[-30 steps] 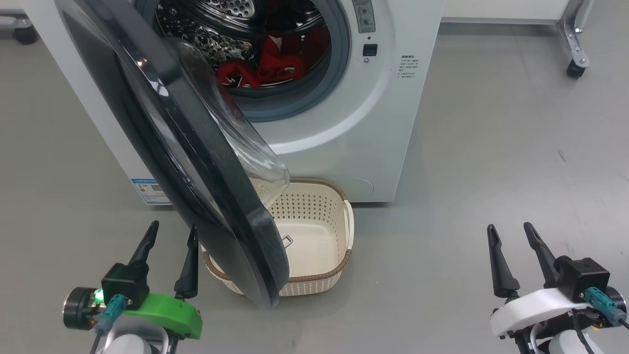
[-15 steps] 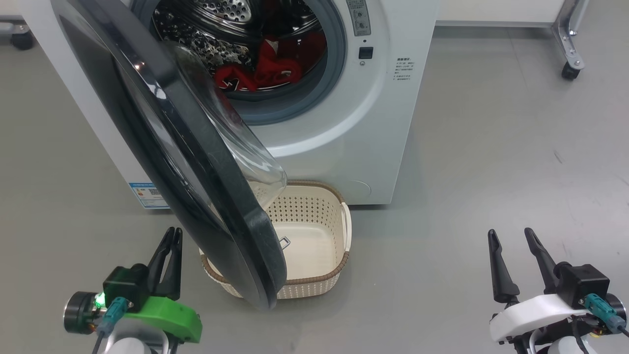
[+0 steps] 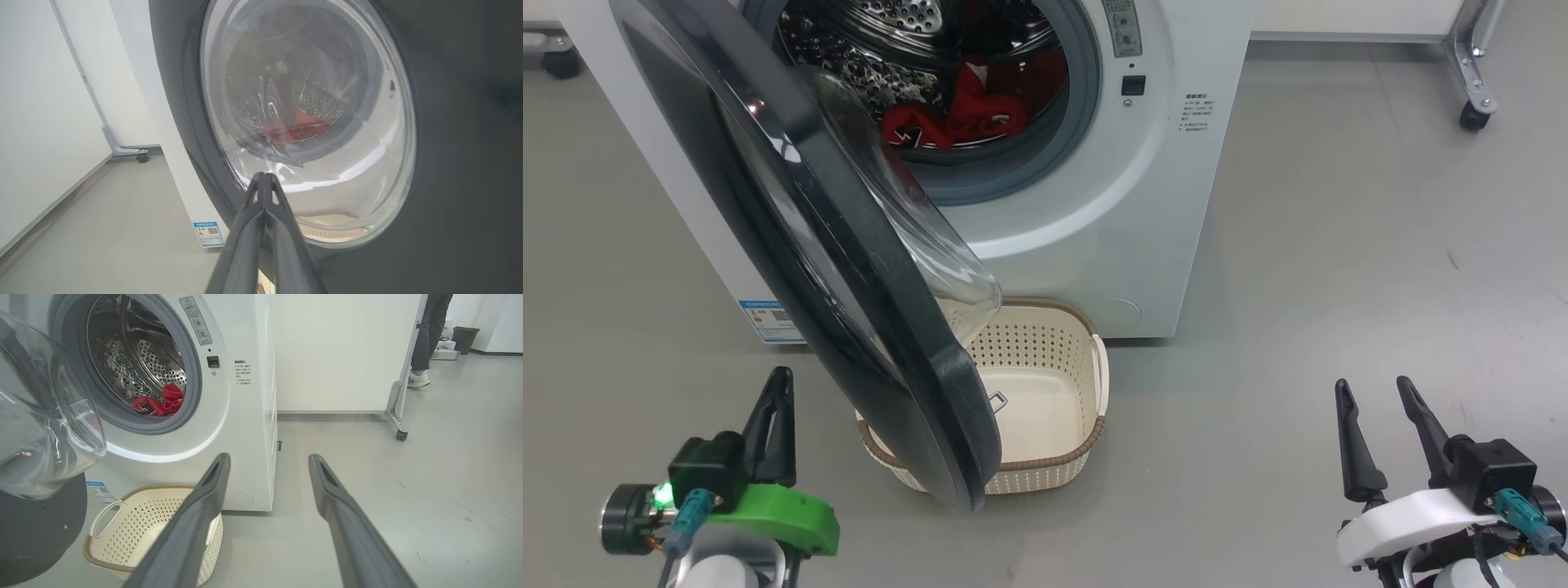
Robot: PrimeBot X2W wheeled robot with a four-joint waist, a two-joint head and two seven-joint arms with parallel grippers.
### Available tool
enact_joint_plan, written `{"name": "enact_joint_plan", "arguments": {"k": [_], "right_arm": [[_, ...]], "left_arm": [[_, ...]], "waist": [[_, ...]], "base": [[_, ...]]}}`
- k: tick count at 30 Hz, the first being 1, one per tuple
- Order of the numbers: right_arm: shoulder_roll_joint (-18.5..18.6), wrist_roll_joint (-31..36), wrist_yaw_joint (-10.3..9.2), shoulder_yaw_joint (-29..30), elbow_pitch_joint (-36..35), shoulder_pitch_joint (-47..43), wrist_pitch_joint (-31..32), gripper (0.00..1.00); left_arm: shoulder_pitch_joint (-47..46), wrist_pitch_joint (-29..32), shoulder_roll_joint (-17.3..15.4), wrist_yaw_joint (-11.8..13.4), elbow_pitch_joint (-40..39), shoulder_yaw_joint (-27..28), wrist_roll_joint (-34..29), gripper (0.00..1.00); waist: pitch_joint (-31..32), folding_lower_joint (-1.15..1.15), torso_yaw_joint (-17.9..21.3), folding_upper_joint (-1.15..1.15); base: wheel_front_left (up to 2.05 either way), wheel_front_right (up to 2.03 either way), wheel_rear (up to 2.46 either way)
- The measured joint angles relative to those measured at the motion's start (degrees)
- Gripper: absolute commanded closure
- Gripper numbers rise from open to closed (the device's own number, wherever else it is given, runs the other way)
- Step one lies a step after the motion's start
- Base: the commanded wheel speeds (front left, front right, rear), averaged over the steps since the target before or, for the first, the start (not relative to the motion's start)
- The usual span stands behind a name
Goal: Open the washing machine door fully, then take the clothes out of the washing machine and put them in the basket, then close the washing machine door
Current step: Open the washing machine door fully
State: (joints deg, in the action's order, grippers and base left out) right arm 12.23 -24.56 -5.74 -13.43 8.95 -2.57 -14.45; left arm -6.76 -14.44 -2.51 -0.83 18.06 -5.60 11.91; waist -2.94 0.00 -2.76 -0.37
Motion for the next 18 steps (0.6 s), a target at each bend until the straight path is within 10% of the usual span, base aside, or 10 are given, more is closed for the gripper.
{"name": "enact_joint_plan", "arguments": {"k": [18], "right_arm": [[-0.55,0.53,0.03,1.6,-0.42,-0.58,0.0,0.0]], "left_arm": [[-10.93,-0.33,-0.87,4.43,-25.24,2.43,-4.76,1.0]], "waist": [[0.44,0.0,-1.31,0.0]], "base": [[0.0,0.0,0.0]]}}
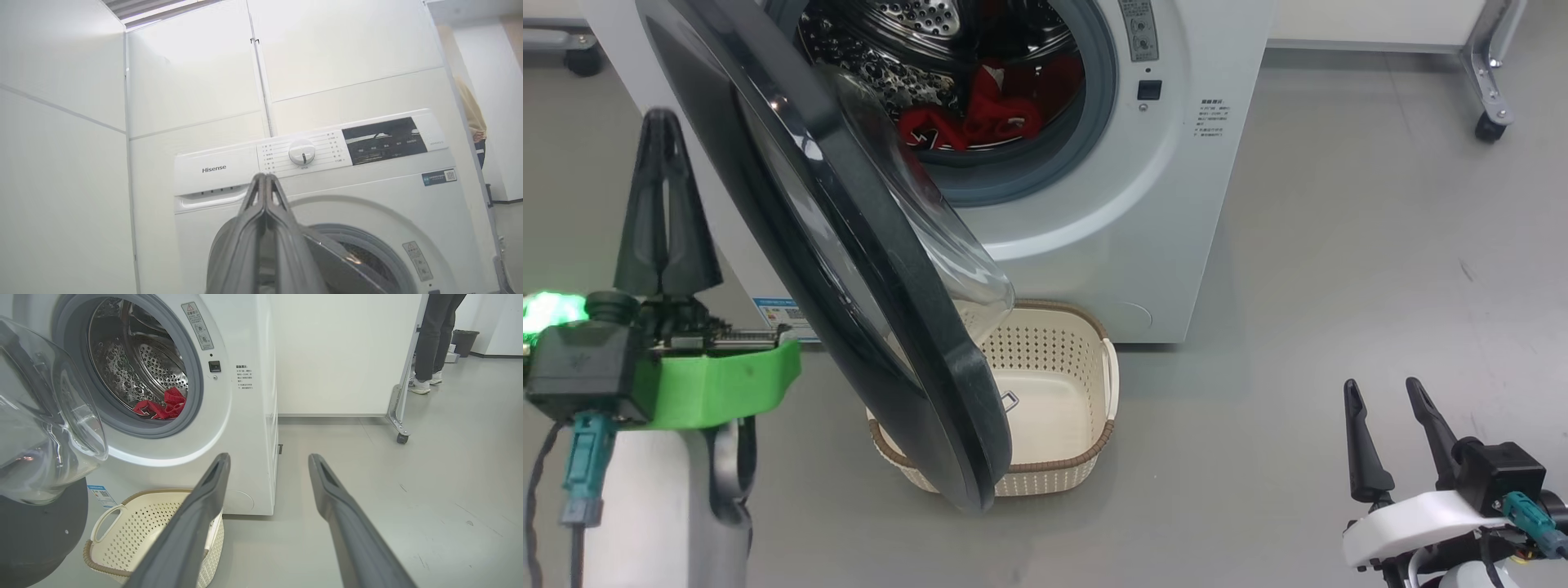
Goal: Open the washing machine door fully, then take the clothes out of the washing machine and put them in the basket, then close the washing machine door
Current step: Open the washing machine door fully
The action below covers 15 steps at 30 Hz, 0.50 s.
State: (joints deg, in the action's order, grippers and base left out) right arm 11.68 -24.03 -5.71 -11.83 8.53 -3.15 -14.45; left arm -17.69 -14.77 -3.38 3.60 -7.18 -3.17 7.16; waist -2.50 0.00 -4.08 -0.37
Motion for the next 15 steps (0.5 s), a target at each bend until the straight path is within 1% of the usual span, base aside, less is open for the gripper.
{"name": "enact_joint_plan", "arguments": {"k": [3,4,7,13,15], "right_arm": [[-0.19,0.0,0.02,-0.01,0.13,-0.08,0.0,0.0],[-0.19,0.0,0.02,-0.01,0.13,-0.08,0.0,0.0],[-0.32,0.01,0.02,0.12,0.22,-0.39,0.0,0.0],[-0.75,0.23,0.03,0.15,0.46,-1.29,0.0,0.0],[-0.92,0.27,0.08,0.13,0.47,-1.41,0.0,0.0]], "left_arm": [[-1.71,-0.02,0.43,-1.63,-4.75,-3.82,-0.8,1.0],[-1.71,-0.02,0.43,-1.63,-4.75,-3.82,-0.8,1.0],[-1.74,-0.03,0.67,-3.69,-6.64,-8.82,-1.19,1.0],[0.32,0.02,0.78,-7.83,-7.27,-18.59,-0.35,1.0],[1.47,0.87,0.78,-8.53,-7.49,-21.46,0.83,1.0]], "waist": [[0.43,0.0,-0.1,0.0],[0.43,0.0,-0.1,0.0],[1.01,0.0,-0.14,0.0],[1.76,0.0,-0.26,0.0],[1.91,0.0,-0.28,0.0]], "base": [[0.0,0.0,0.0],[0.0,0.0,0.0],[0.0,0.0,0.0],[0.0,0.0,0.0],[0.0,0.0,0.0]]}}
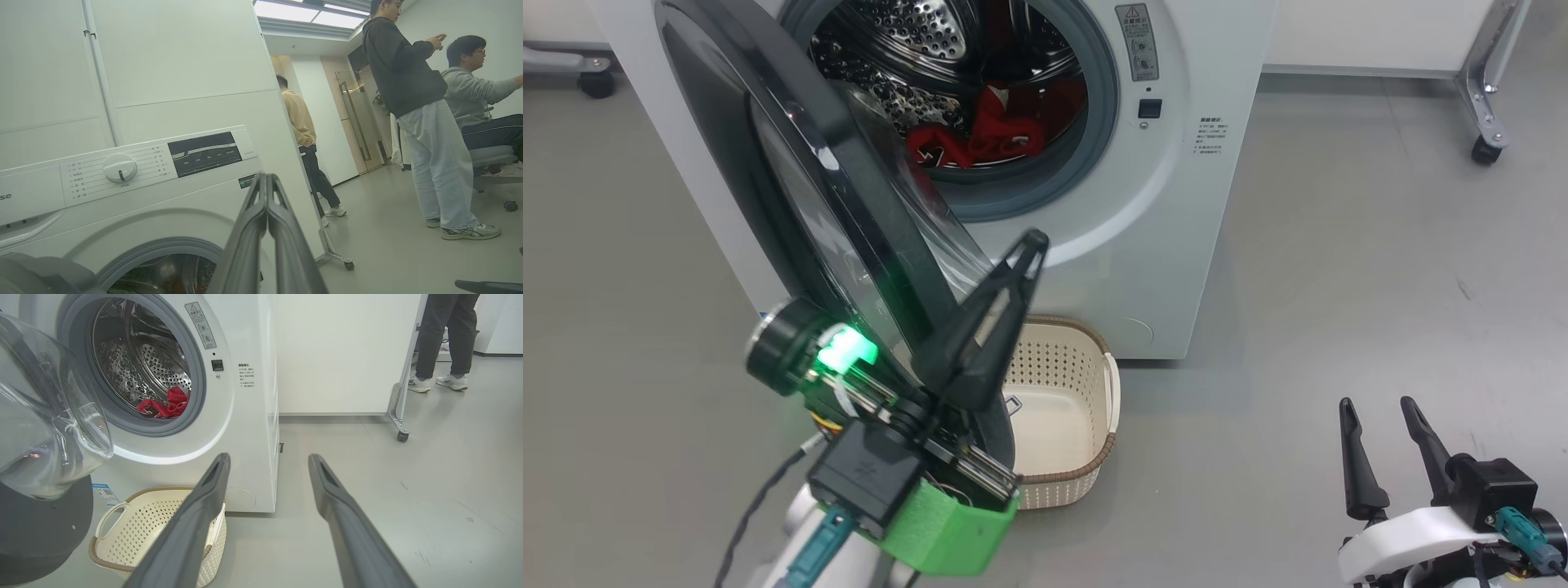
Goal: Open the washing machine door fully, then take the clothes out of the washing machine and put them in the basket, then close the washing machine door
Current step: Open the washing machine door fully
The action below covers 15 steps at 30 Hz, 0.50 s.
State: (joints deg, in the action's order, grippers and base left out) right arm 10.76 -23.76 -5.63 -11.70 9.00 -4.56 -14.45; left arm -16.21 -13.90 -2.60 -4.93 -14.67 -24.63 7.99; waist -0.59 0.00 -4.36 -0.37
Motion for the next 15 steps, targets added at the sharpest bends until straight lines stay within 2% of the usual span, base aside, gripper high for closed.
{"name": "enact_joint_plan", "arguments": {"k": [5,7,13,15], "right_arm": [[-0.05,0.16,0.03,0.0,0.12,-0.49,0.0,0.0],[-0.07,0.16,0.04,0.05,0.15,-0.83,0.0,0.0],[-0.25,0.16,0.04,0.52,-0.14,-1.25,0.0,0.0],[-0.32,0.16,0.04,0.66,-0.4,-1.26,0.0,0.0]], "left_arm": [[3.47,3.76,-0.01,-0.68,0.24,-6.01,2.81,1.0],[6.41,6.43,-0.07,-0.94,1.54,-9.01,6.08,1.0],[9.95,9.82,-0.23,-0.9,3.38,-12.03,12.47,1.0],[9.95,9.9,-0.23,-0.19,3.33,-12.36,13.11,1.0]], "waist": [[0.35,0.0,-0.08,0.0],[0.44,0.0,-0.17,0.0],[-0.13,0.0,-0.5,0.0],[-0.57,0.0,-0.64,0.0]], "base": [[0.0,0.0,0.0],[0.0,0.0,0.0],[0.0,0.0,0.0],[0.0,0.0,0.0]]}}
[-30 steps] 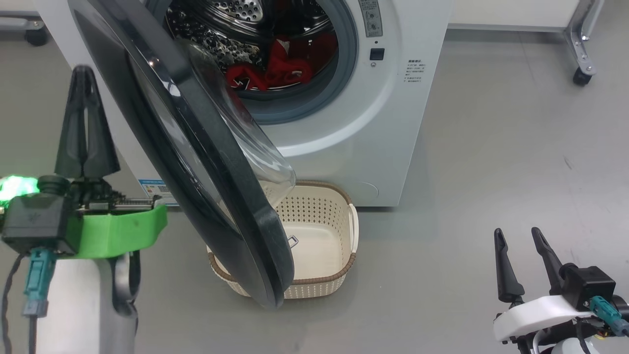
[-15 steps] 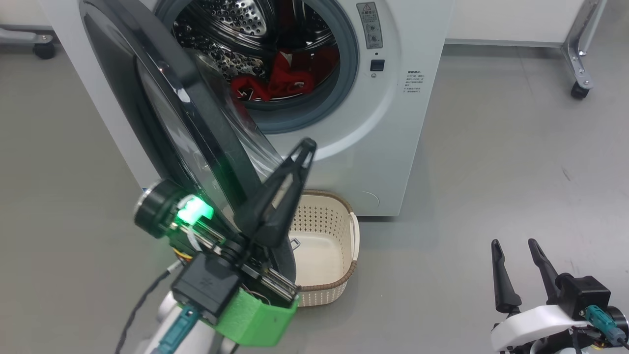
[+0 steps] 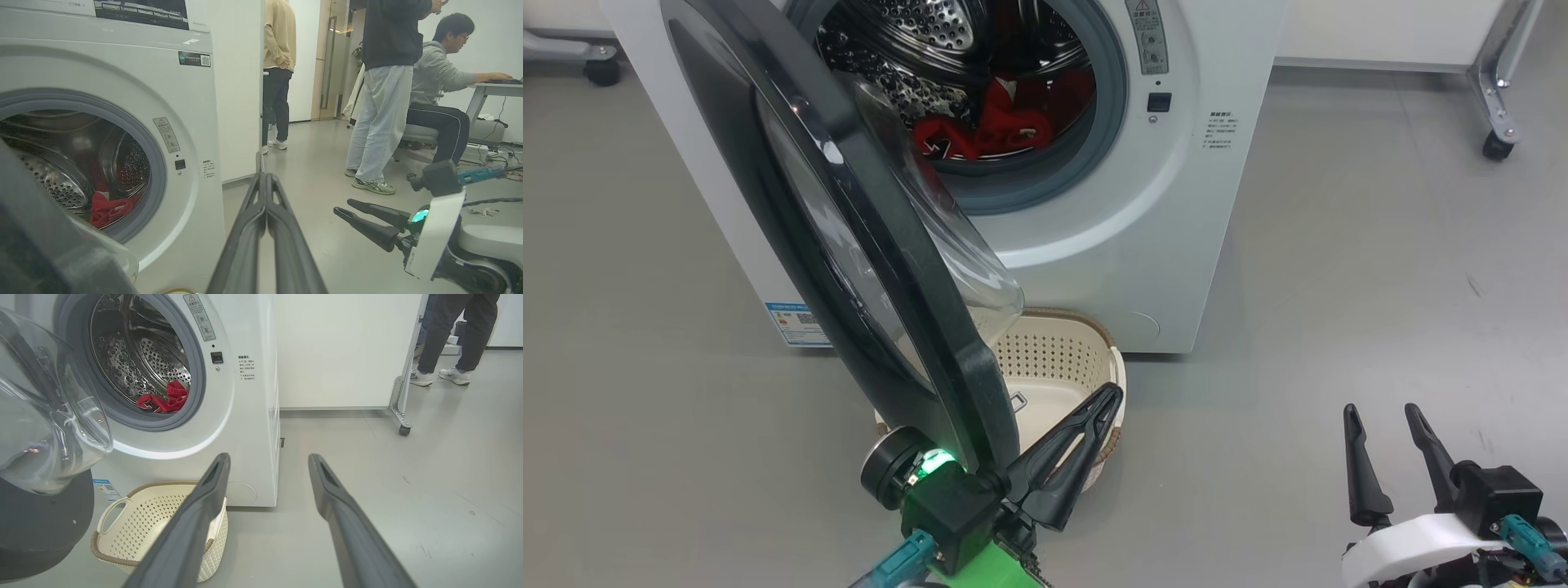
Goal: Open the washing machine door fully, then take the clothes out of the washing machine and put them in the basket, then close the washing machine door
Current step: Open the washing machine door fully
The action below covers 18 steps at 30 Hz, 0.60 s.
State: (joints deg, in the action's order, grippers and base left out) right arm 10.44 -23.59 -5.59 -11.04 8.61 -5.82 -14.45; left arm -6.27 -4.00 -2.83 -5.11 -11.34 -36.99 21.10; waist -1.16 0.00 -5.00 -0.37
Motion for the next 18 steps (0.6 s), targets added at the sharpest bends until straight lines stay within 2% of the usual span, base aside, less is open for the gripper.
{"name": "enact_joint_plan", "arguments": {"k": [18], "right_arm": [[-0.86,0.15,0.48,0.65,-0.47,0.39,0.0,0.0]], "left_arm": [[-2.98,0.32,-0.02,8.12,2.54,-2.09,8.2,1.0]], "waist": [[-2.93,0.0,-0.08,0.0]], "base": [[0.0,0.0,0.0]]}}
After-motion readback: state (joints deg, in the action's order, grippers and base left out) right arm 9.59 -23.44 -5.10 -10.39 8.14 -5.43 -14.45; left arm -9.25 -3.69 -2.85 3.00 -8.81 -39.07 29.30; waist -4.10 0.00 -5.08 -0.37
